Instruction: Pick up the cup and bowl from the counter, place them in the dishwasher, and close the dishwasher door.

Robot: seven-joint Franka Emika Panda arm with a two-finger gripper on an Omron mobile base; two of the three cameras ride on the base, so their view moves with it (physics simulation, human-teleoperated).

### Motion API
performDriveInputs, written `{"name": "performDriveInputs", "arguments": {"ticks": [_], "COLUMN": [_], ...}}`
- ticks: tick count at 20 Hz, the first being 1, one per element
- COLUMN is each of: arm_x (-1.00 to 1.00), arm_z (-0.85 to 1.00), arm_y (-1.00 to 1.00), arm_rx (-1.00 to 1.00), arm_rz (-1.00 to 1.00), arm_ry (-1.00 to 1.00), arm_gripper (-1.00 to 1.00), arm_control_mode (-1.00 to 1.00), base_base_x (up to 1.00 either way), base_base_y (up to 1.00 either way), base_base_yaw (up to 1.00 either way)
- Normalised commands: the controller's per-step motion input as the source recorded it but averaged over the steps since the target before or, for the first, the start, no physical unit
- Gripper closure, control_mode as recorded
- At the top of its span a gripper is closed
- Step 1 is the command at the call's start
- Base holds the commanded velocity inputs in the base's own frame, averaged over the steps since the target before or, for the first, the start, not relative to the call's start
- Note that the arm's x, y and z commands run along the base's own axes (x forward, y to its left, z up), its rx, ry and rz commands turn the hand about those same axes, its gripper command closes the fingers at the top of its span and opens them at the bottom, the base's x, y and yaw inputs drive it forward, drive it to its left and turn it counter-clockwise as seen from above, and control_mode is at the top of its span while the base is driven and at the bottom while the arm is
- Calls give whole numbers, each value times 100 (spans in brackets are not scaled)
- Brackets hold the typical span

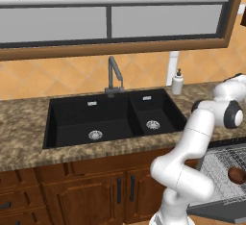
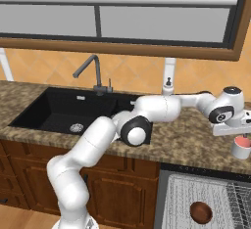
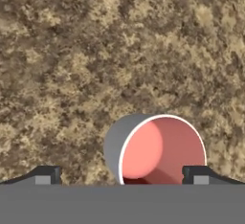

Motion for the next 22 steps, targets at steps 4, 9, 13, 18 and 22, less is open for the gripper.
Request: {"name": "performDriveInputs", "arguments": {"ticks": [4,9,13,18,22], "arm_x": [0,0,1,3,0], "arm_z": [-39,-24,-15,-9,-7], "arm_y": [-1,0,-1,-2,0], "arm_rx": [0,0,0,0,0], "arm_rz": [0,0,0,0,0], "arm_ry": [0,0,0,0,0], "arm_gripper": [-100,-100,100,100,100], "arm_control_mode": [-100,-100,-100,-100,-100], "base_base_x": [0,0,0,0,0], "base_base_y": [0,0,0,0,0], "base_base_yaw": [0,0,0,0,0]}}
